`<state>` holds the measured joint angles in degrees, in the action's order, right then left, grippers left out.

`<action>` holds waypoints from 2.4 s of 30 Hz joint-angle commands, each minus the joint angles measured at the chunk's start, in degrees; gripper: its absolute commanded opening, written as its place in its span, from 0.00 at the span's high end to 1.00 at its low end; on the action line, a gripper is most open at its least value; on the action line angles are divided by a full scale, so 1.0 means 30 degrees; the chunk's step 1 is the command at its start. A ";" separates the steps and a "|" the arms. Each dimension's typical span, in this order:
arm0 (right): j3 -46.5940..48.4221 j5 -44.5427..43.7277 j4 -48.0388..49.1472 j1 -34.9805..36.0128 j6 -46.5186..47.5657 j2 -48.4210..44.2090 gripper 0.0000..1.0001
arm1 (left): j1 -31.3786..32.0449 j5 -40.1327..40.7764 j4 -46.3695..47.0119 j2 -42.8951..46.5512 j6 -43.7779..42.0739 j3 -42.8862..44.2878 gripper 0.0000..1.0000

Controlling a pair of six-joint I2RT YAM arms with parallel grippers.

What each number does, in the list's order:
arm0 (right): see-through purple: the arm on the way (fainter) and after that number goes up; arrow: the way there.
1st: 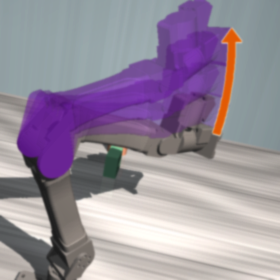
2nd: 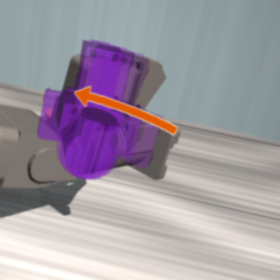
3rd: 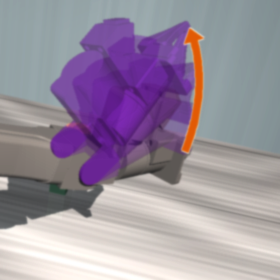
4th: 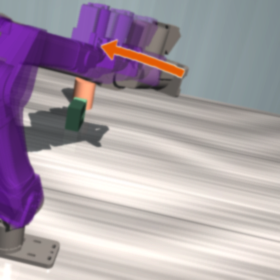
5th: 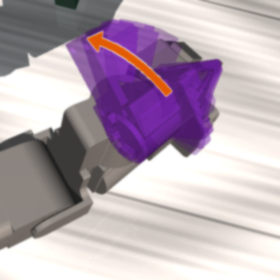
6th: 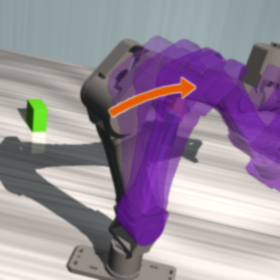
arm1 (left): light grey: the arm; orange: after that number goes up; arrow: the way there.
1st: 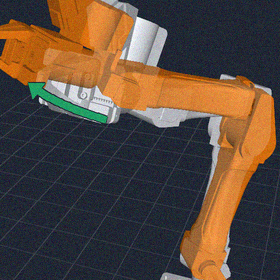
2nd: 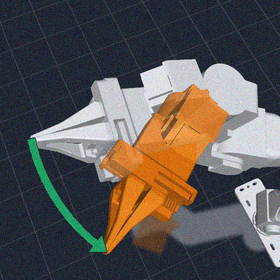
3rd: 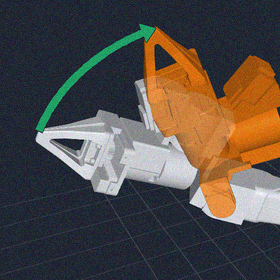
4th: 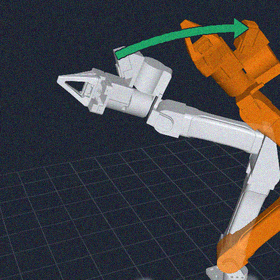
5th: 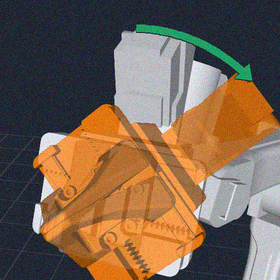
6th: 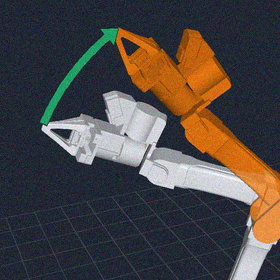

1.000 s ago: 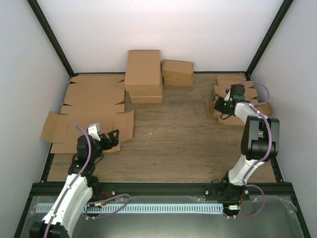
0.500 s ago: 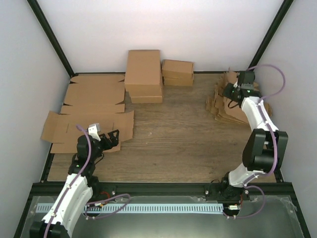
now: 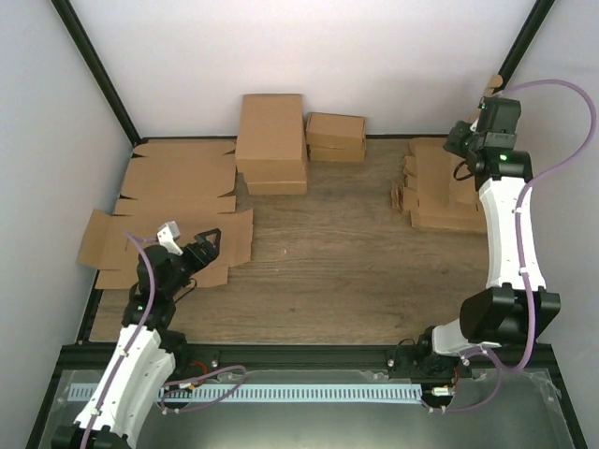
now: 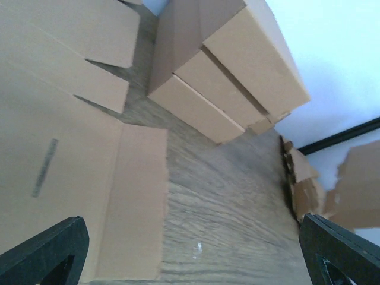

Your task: Fold the paper box

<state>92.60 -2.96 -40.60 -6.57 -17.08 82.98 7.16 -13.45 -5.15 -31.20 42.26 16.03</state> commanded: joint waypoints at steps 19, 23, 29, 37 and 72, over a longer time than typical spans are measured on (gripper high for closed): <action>0.1161 1.5771 -0.5229 0.3253 0.1359 -0.5786 0.99 | 0.0024 -0.4669 -0.7072 0.1692 -0.0414 0.6478 0.00; -0.2742 1.6509 -0.2612 0.6682 0.0338 -0.7770 0.99 | 0.0027 -0.4221 -0.8427 0.1856 0.0100 0.6776 0.00; -0.8615 1.3721 0.1498 1.3675 -0.1916 -0.8556 0.99 | 0.0042 -0.5413 -0.8937 0.1248 0.1368 0.6906 0.00; -1.2313 1.1935 0.4035 2.0354 -0.2831 -0.6733 0.82 | 0.0026 -0.5424 -1.0488 0.0843 0.0680 0.8205 0.00; -2.5022 0.7424 1.0148 2.0881 -1.4580 -0.9782 0.46 | 0.0041 -0.1725 -1.0213 0.0996 0.0479 0.4585 0.00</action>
<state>17.76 17.89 -17.32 55.66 -58.00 52.10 7.18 -20.34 -38.35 -28.64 41.01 31.27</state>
